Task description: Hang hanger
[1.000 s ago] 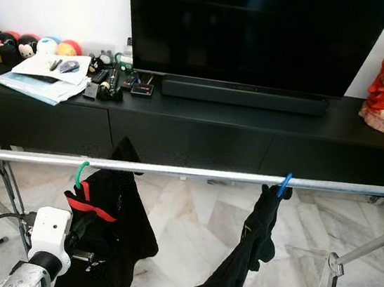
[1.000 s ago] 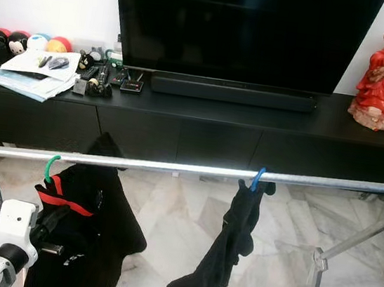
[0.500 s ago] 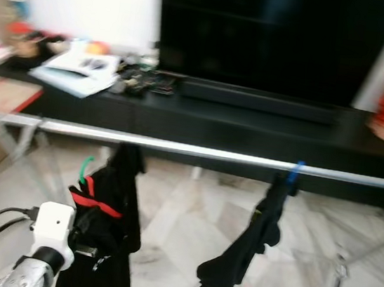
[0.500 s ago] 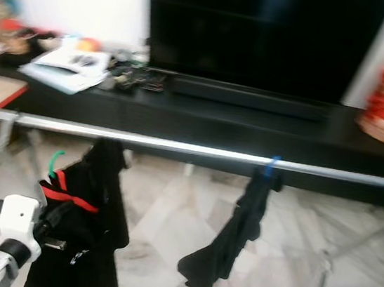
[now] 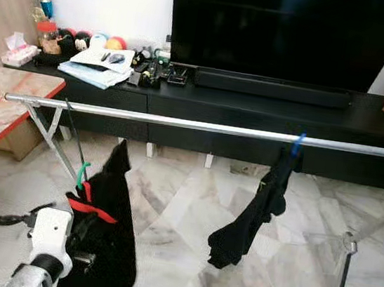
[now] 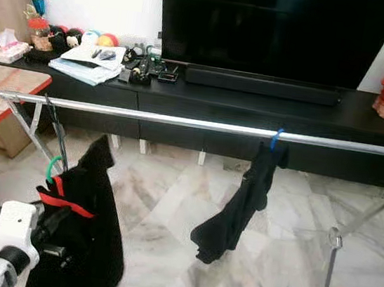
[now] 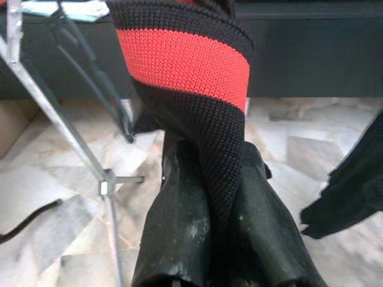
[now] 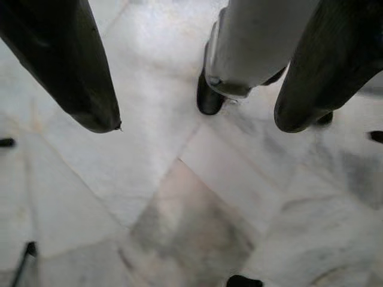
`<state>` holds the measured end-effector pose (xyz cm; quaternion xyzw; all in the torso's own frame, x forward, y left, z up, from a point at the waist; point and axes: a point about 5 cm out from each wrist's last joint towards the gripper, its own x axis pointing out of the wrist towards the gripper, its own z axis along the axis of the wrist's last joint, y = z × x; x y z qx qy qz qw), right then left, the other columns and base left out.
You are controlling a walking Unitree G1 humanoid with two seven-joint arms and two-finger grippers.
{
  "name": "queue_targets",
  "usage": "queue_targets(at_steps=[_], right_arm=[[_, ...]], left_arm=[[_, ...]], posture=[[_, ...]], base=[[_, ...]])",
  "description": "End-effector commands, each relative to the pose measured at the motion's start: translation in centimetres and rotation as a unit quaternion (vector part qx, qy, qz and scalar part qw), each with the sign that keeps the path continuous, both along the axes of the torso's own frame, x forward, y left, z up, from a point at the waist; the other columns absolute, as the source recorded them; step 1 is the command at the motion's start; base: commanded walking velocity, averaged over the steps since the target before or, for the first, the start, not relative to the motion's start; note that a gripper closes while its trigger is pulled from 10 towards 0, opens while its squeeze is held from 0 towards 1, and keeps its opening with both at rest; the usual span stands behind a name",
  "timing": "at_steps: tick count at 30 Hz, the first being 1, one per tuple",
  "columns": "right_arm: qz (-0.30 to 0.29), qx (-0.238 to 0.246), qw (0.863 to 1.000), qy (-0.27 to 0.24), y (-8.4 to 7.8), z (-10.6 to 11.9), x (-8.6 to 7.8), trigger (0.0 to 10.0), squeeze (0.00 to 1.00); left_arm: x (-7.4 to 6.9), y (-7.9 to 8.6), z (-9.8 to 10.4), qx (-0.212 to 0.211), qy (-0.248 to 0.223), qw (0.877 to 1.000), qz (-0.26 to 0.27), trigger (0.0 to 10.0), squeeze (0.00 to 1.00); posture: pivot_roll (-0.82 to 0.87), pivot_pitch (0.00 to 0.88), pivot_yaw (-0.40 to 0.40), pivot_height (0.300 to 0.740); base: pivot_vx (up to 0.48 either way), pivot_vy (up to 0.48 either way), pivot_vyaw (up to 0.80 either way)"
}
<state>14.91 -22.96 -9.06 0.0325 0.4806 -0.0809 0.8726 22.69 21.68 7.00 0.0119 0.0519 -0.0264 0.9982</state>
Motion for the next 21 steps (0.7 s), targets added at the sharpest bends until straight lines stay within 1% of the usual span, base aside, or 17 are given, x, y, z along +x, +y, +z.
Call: queue_targets(at_steps=[1, 21], right_arm=[[-0.001, 0.007, 1.0, 0.0, 0.48, -0.08, 0.1, 10.0, 0.0], [0.002, 0.006, 1.0, 0.001, 0.44, -0.05, 0.15, 10.0, 0.0]], left_arm=[[0.31, 0.54, 1.03, 0.005, -0.02, 1.0, 0.005, 10.0, 0.0], [0.16, 0.58, 0.96, 0.003, -0.017, 1.0, 0.007, 10.0, 0.0]], posture=[[0.12, 0.024, 0.003, 0.74], [0.13, 0.028, -0.002, 0.74]], base=[[-0.244, 0.0, 0.0], [-0.241, 0.0, 0.0]])
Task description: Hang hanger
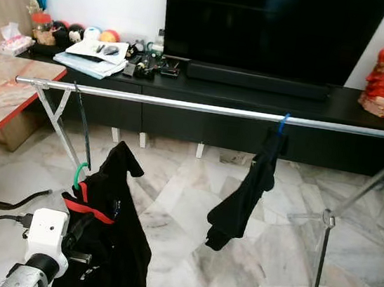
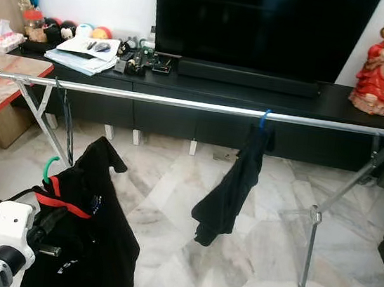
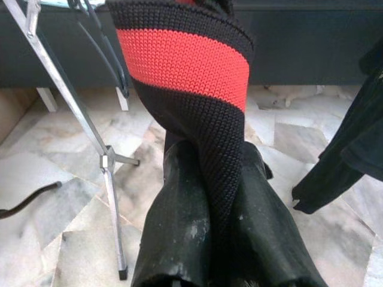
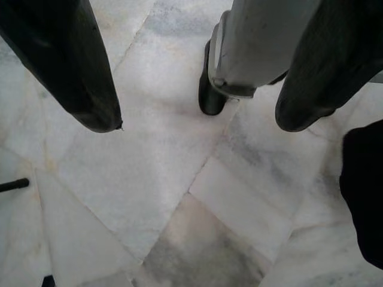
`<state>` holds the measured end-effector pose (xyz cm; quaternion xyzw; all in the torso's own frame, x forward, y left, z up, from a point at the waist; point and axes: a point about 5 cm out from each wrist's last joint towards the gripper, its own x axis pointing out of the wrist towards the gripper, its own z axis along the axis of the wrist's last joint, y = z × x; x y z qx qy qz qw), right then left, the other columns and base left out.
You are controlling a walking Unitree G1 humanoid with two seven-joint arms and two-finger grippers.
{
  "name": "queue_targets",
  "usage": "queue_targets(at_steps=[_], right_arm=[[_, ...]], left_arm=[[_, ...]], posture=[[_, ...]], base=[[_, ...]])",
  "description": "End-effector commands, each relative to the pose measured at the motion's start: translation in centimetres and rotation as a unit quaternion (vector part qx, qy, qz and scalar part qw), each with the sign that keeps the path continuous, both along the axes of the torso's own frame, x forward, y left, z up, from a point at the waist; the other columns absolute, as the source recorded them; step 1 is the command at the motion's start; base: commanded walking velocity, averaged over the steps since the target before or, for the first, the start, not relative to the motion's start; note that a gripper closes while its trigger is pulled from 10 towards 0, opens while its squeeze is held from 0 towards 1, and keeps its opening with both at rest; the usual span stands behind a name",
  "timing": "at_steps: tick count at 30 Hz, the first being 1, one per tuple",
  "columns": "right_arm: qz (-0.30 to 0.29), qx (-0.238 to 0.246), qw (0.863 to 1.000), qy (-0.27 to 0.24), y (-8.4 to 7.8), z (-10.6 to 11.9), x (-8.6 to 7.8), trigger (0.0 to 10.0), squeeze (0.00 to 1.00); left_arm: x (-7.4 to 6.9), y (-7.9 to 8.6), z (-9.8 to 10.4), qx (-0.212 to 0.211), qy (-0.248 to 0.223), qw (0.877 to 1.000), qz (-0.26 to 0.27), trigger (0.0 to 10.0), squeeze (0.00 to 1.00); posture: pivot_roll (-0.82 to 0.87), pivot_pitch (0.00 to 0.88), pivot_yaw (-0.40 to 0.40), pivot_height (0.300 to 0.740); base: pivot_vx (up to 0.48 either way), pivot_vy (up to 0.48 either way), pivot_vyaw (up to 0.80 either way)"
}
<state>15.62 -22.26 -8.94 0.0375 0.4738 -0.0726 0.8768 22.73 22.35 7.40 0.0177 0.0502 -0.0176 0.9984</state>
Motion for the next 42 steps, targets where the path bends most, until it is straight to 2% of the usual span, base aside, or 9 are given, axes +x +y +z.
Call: queue_targets(at_steps=[1, 42], right_arm=[[-0.002, -0.002, 1.0, 0.01, -0.25, -0.18, -0.55, 10.0, 0.0], [0.003, -0.001, 1.0, 0.011, -0.25, -0.16, -0.51, 10.0, 0.0]], left_arm=[[0.1, -0.08, 0.55, -0.003, -0.015, 1.0, -0.001, 10.0, 0.0], [-0.04, 0.01, 0.58, -0.004, -0.013, 1.0, 0.0, 10.0, 0.0]], posture=[[0.13, 0.028, -0.002, 0.74], [0.13, 0.026, -0.002, 0.74]], base=[[-0.24, 0.0, 0.0], [-0.243, 0.0, 0.0]])
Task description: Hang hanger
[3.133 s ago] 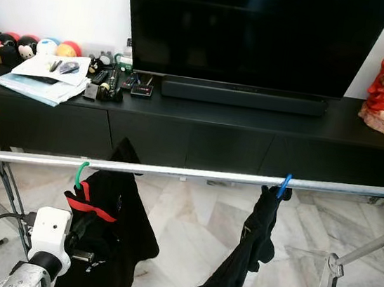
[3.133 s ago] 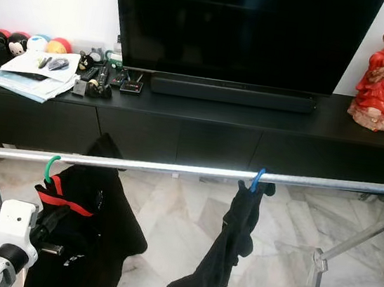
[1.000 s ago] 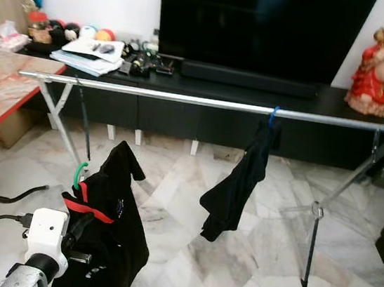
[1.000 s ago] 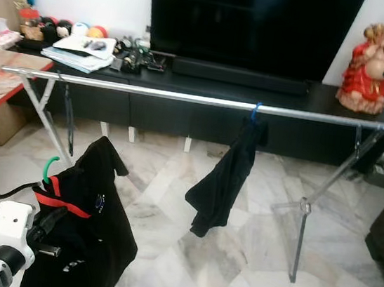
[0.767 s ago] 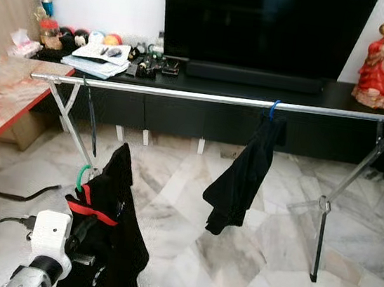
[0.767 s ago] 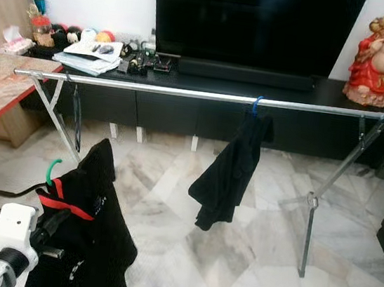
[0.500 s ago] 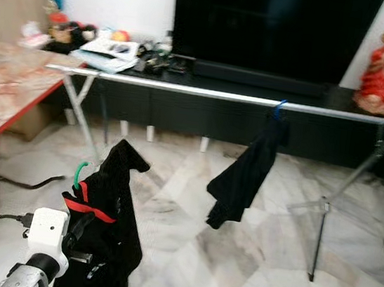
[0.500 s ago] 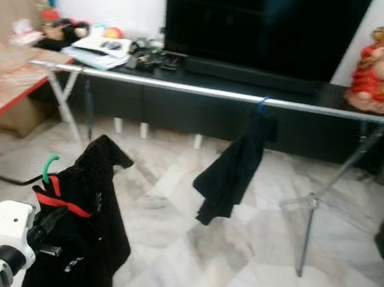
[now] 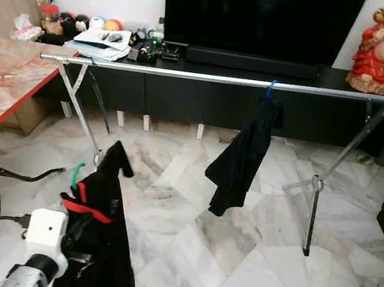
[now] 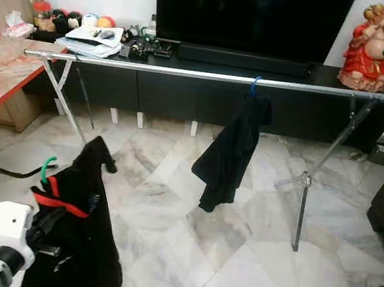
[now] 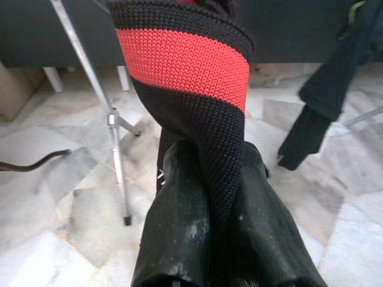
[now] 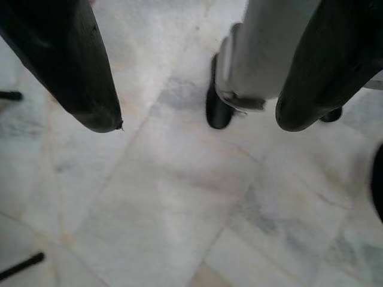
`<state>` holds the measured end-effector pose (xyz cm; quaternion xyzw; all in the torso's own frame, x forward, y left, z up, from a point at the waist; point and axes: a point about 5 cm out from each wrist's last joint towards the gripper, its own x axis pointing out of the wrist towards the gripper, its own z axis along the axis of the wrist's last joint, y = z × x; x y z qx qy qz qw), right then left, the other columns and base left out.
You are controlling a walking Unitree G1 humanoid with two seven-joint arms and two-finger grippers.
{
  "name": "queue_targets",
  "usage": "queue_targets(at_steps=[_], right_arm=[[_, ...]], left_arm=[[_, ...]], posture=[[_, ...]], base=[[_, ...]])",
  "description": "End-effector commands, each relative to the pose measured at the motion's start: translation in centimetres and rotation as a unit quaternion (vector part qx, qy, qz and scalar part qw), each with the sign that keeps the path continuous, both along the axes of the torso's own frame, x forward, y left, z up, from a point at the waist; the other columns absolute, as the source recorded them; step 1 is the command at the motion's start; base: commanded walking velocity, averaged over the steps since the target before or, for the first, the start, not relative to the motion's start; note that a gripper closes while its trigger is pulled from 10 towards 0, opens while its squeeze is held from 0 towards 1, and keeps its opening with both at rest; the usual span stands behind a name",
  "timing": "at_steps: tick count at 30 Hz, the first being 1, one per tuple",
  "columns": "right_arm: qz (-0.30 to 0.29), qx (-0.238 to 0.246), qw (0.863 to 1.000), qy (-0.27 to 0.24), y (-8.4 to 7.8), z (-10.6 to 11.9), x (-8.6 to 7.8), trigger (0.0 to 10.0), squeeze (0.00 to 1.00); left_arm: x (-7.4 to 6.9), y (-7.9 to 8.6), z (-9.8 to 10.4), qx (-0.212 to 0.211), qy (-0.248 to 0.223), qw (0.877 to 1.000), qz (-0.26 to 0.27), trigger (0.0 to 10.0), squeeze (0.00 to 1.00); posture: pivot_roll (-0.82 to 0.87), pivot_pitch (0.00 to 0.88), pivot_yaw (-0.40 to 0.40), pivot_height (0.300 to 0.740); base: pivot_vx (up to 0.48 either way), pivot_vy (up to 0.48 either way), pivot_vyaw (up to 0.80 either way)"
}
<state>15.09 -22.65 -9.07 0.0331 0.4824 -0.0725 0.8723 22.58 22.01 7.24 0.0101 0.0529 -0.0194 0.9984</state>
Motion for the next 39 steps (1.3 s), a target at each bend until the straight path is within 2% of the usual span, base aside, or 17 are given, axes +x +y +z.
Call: queue_targets(at_steps=[1, 21, 25, 27, 30, 32, 39], right_arm=[[0.001, 0.002, 1.0, 0.001, 0.2, 0.0, 0.0, 10.0, 0.0], [0.001, 0.002, 1.0, 0.001, 0.2, 0.0, 0.0, 10.0, 0.0], [0.001, 0.002, 1.0, 0.0, 0.2, -0.1, 0.0, 10.0, 0.0], [0.0, 0.003, 1.0, -0.006, 0.3, 0.0, 0.1, 10.0, 0.0], [-0.002, 0.005, 1.0, -0.014, 0.3, 0.1, 0.2, 10.0, 0.0], [0.003, 0.006, 1.0, -0.028, 0.4, 0.2, 0.4, 10.0, 0.0], [0.003, 0.021, 0.998, -0.055, 0.7, 0.4, 0.8, 10.0, 0.0]], left_arm=[[0.1, 0.4, 0.8, 0.004, -0.016, 1.0, 0.001, 10.0, 0.0], [0.2, 0.1, 0.7, 0.003, -0.008, 1.0, -0.015, 10.0, 0.0], [0.3, -0.2, 0.5, 0.0, 0.004, 0.999, -0.039, 10.0, 0.0], [0.7, -0.8, 0.3, 0.002, 0.018, 0.997, -0.078, 10.0, 0.0], [1.2, -1.3, 0.4, 0.0, 0.025, 0.994, -0.106, 10.0, 0.0], [1.9, -2.1, 0.7, -0.002, 0.026, 0.99, -0.138, 10.0, 0.0], [2.9, -3.4, 0.9, 0.003, 0.037, 0.982, -0.186, 10.0, 0.0]], posture=[[0.13, 0.026, -0.002, 0.74], [0.13, 0.025, 0.0, 0.74], [0.13, 0.028, 0.001, 0.74], [0.13, 0.031, 0.005, 0.74], [0.13, 0.032, 0.006, 0.74], [0.12, 0.033, 0.014, 0.74], [0.12, 0.036, 0.024, 0.74]], base=[[-0.247, 0.0, 0.0], [-0.222, 0.0, 0.0], [0.0, 0.0, 0.0], [0.0, 0.0, 0.0], [0.0, 0.0, 0.0], [0.0, 0.0, 0.0], [0.0, 0.0, 0.0]])
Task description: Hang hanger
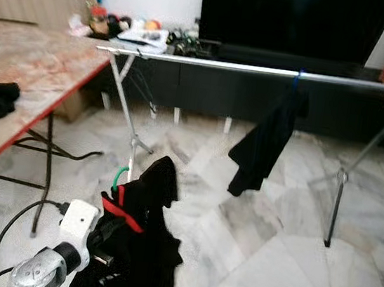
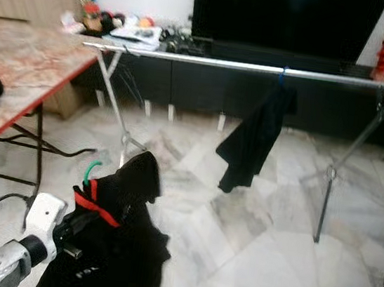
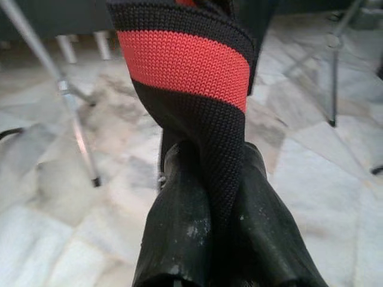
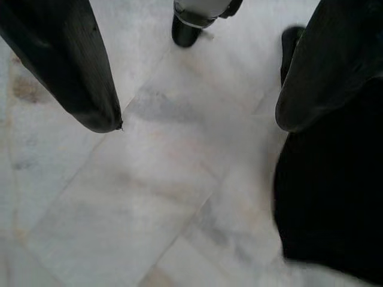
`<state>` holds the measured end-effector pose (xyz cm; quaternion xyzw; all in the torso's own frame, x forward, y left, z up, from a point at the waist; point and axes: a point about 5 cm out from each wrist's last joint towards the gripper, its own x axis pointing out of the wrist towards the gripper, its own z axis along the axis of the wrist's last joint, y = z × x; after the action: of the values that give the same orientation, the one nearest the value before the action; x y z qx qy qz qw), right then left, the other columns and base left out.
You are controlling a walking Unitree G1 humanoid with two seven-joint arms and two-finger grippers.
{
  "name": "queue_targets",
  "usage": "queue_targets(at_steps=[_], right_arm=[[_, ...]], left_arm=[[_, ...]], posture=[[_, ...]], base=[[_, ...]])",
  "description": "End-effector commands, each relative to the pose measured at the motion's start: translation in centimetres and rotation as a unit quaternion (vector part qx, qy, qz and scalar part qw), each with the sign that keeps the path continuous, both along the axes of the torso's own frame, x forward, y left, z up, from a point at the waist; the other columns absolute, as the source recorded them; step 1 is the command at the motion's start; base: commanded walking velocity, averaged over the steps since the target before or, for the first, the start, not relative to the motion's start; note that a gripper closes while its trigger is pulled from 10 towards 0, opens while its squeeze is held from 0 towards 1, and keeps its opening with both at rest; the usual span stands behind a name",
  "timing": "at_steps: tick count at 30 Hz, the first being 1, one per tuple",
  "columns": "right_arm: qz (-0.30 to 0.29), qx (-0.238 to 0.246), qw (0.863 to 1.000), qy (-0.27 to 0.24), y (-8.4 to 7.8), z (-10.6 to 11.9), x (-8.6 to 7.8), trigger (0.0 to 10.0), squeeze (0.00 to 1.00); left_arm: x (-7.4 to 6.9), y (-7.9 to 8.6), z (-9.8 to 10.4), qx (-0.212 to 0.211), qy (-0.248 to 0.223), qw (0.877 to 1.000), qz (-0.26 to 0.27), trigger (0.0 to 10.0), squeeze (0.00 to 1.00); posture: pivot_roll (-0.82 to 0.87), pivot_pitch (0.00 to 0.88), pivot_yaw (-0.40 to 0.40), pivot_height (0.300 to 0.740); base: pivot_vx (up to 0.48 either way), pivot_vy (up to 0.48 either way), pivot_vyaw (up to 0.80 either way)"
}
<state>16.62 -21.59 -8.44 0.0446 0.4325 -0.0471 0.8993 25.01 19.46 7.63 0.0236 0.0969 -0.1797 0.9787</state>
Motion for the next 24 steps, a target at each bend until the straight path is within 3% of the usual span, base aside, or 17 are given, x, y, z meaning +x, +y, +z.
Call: queue_targets(at_steps=[1, 7, 12, 13, 15, 17, 18, 21, 22, 23, 24], right_arm=[[-0.013, 0.006, 1.0, 0.002, -0.3, -0.2, -0.7, 10.0, 0.0], [0.018, 0.025, 0.999, -0.022, 0.2, 0.1, -0.2, 10.0, 0.0], [0.087, 0.06, 0.993, -0.055, 1.1, 0.6, 0.5, 10.0, 0.0], [0.14, 0.086, 0.976, -0.146, 4.4, 3.6, 6.3, 10.0, 0.0], [0.18, 0.115, 0.955, -0.205, 6.9, 6.2, 9.8, 10.0, 0.0], [0.193, 0.132, 0.948, -0.218, 7.3, 6.7, 10.2, 10.0, 0.0], [0.235, 0.179, 0.924, -0.243, 8.2, 7.7, 10.7, 10.0, 0.0], [0.273, 0.211, 0.904, -0.253, 8.9, 8.2, 10.7, 10.0, 0.0], [0.314, 0.228, 0.887, -0.25, 9.5, 8.3, 10.3, 10.0, 0.0], [0.314, 0.228, 0.887, -0.25, 9.5, 8.3, 10.3, 10.0, 0.0], [0.337, 0.238, 0.877, -0.245, 9.8, 8.2, 10.1, 10.0, 0.0]], left_arm=[[0.5, -0.9, 0.5, -0.006, -0.005, 1.0, -0.03, 10.0, 0.0], [0.9, -2.3, 0.4, -0.004, 0.014, 0.996, -0.093, 10.0, 0.0], [1.9, -3.8, 1.2, -0.001, 0.021, 0.985, -0.171, 10.0, 0.0], [2.3, -4.1, 1.5, -0.004, 0.02, 0.983, -0.182, 10.0, 0.0], [2.9, -4.5, 1.8, -0.005, 0.018, 0.981, -0.192, 10.0, 0.0], [3.1, -4.7, 2.0, -0.005, 0.018, 0.98, -0.197, 10.0, 0.0], [3.8, -5.5, 2.4, -0.013, 0.023, 0.977, -0.213, 10.0, 0.0], [4.4, -6.2, 2.6, -0.007, 0.029, 0.974, -0.225, 10.0, 0.0], [4.9, -6.8, 2.8, 0.007, 0.032, 0.973, -0.228, 10.0, 0.0], [4.9, -6.8, 2.8, 0.007, 0.032, 0.973, -0.228, 10.0, 0.0], [5.4, -7.3, 3.0, 0.005, 0.034, 0.973, -0.229, 10.0, 0.0]], posture=[[0.12, 0.036, 0.024, 0.74], [0.12, 0.04, 0.031, 0.74], [0.11, 0.037, 0.035, 0.74], [0.1, 0.036, 0.035, 0.74], [0.1, 0.034, 0.036, 0.74], [0.1, 0.033, 0.037, 0.74], [0.09, 0.032, 0.039, 0.74], [0.09, 0.029, 0.04, 0.74], [0.08, 0.027, 0.038, 0.74], [0.08, 0.027, 0.038, 0.74], [0.08, 0.027, 0.035, 0.74]], base=[[0.0, 0.0, 0.0], [0.0, 0.0, 0.0], [0.0, 0.0, 0.0], [0.0, 0.0, 0.0], [0.0, 0.0, 0.0], [0.0, 0.0, 0.0], [0.0, 0.0, 0.0], [0.0, 0.0, 0.0], [0.0, 0.0, 0.0], [0.0, 0.0, 0.0], [0.0, 0.0, 0.0]])
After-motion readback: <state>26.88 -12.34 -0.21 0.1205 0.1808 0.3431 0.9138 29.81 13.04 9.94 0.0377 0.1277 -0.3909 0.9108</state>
